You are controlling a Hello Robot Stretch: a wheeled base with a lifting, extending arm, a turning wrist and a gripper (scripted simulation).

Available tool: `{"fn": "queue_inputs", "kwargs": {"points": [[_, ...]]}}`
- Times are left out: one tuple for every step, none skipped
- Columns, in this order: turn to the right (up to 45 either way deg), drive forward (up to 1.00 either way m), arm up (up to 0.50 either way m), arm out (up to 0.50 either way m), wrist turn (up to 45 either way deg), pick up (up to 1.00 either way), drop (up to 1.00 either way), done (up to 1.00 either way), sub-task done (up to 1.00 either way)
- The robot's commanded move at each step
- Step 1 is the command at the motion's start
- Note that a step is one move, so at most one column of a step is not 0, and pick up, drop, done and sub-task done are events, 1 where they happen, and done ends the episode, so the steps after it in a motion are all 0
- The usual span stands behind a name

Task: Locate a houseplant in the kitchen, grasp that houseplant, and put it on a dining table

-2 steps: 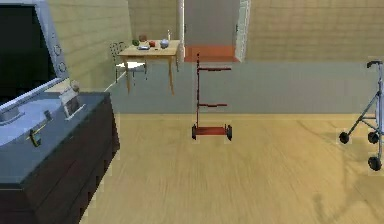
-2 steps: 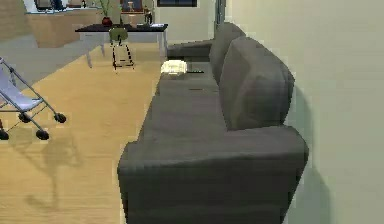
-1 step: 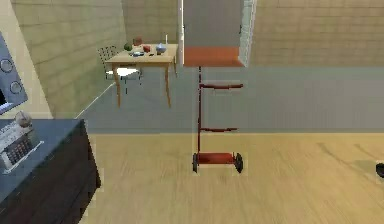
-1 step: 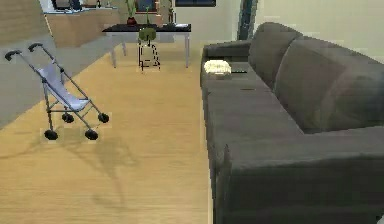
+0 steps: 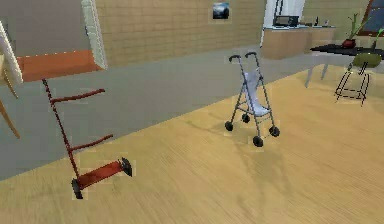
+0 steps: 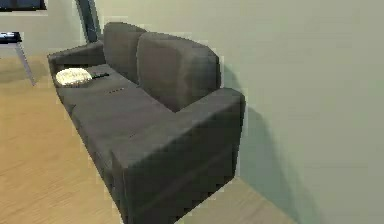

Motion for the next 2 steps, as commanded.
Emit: {"fn": "queue_inputs", "kwargs": {"points": [[0.0,1.00,0.00,0.00,0.0,0.00,0.00,0.00,0.00],[6.0,0.00,0.00,0.00,0.0,0.00,0.00,0.00,0.00]]}}
